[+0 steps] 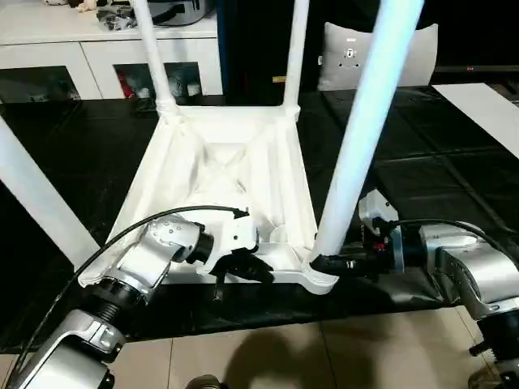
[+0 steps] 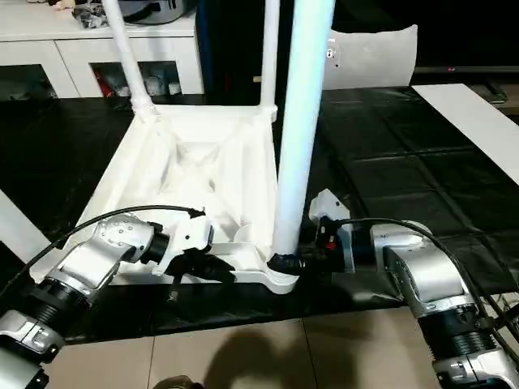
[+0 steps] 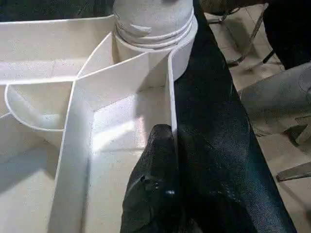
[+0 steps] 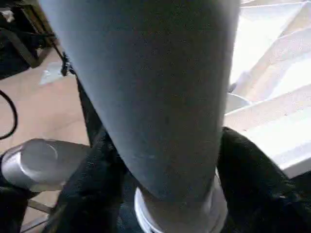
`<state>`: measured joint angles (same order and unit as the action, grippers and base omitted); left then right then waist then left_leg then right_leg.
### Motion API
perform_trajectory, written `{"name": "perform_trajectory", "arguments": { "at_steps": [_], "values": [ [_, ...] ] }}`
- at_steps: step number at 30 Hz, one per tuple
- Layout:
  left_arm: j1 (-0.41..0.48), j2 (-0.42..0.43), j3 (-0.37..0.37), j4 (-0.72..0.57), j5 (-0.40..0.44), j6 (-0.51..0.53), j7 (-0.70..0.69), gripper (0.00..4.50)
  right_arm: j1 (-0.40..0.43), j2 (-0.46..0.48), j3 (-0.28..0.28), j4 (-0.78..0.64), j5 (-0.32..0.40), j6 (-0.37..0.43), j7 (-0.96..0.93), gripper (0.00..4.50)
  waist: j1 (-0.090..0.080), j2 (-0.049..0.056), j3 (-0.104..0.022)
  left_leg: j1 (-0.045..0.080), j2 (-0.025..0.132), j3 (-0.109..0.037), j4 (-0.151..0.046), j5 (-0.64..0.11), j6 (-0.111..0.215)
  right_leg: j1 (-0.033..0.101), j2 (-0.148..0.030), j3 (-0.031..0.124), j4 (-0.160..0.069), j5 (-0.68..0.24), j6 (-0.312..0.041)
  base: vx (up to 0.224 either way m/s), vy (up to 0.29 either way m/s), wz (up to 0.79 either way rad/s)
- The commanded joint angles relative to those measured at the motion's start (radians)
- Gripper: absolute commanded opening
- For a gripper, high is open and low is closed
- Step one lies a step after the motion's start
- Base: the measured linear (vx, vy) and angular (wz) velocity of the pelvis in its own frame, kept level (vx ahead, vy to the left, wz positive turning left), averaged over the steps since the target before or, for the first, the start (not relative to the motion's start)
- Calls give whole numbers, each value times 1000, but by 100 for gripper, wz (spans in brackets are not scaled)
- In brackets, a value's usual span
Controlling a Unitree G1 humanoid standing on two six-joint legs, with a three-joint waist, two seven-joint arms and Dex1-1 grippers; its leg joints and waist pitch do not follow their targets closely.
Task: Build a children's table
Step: Rotate leg to tighten
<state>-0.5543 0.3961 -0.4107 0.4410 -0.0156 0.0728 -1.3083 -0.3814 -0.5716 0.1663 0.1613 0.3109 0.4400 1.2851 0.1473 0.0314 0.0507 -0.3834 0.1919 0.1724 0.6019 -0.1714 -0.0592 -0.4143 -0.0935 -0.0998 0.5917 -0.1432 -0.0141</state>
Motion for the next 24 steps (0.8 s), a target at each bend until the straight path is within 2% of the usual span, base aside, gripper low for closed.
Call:
{"name": "perform_trajectory", "arguments": {
  "at_steps": [1,5,6,10,14,15,16,17,18,19,21,22,23,24],
  "values": [
    [-15,-9,-11,-22,-8,-30,-32,0,9,-12,10,-24,13,14,19,245,-6,-17,-72,18,40,-9,-72,-245,42,52,-61,46,-80,-421,-131,0,0,0],
    [-12,-8,-9,-21,-10,-29,-34,0,17,-18,13,-38,22,26,27,217,-5,-18,-72,18,39,-8,-72,-236,42,52,-61,46,-79,-413,-133,0,0,0],
    [-12,-10,-6,-23,-17,-23,-34,0,23,-9,0,-49,48,49,25,212,-4,-18,-72,18,40,-8,-72,-236,43,52,-61,46,-79,-413,-133,0,0,0],
    [-13,-26,13,-32,-28,25,3,0,34,23,-19,-74,76,91,-19,208,-3,-17,-71,18,39,-9,-72,-248,39,51,-62,45,-82,-435,-129,0,0,0],
    [-21,-85,55,-54,-48,114,100,0,28,121,-47,-32,16,89,-224,208,-13,-19,-65,23,32,-9,-72,-281,19,44,-63,41,-93,-526,-104,0,0,0],
    [-25,-101,63,-56,-45,129,131,0,20,150,-58,-11,-3,88,-288,208,-21,-20,-63,21,28,-12,-72,-292,9,45,-64,35,-101,-578,-79,0,0,0],
    [-27,-110,66,-54,-43,136,147,0,15,166,-65,0,-12,92,-323,207,-21,-20,-63,21,28,-12,-72,-292,9,45,-64,35,-101,-578,-79,0,0,0],
    [-36,-136,78,-46,-37,156,199,0,0,204,-77,27,-38,98,-413,207,-35,-17,-62,20,26,-16,-74,-308,-2,45,-61,29,-105,-605,-57,0,0,0],
    [-47,-167,94,-34,-32,180,263,0,-18,250,-97,52,-63,110,-518,207,-52,-18,-60,17,22,-17,-73,-324,-8,45,-58,24,-110,-615,-50,0,0,0],
    [-55,-188,105,-26,-28,197,306,0,-29,281,-110,68,-80,119,-589,206,-58,-17,-61,18,20,-19,-72,-334,-13,46,-59,18,-111,-625,-47,0,0,0],
    [-74,-254,146,-12,-38,229,419,0,-54,356,-153,102,-111,107,-765,206,-80,-18,-63,7,18,-22,-74,-326,-13,55,-58,14,-112,-613,-38,0,0,0],
    [-74,-254,146,-12,-38,229,419,0,-54,356,-153,102,-111,107,-765,206,-83,-13,-66,8,20,-24,-75,-323,-15,55,-61,14,-112,-601,-40,0,0,0],
    [-79,-277,160,-11,-43,241,456,0,-60,380,-166,111,-118,89,-815,206,-92,-12,-71,8,21,-25,-76,-316,-5,60,-61,12,-114,-559,-48,0,0,0],
    [-86,-313,179,-13,-42,261,519,0,-53,421,-185,101,-86,78,-823,258,-99,-12,-69,3,25,-24,-80,-307,5,59,-59,15,-111,-508,-61,0,0,0]
  ]
}}
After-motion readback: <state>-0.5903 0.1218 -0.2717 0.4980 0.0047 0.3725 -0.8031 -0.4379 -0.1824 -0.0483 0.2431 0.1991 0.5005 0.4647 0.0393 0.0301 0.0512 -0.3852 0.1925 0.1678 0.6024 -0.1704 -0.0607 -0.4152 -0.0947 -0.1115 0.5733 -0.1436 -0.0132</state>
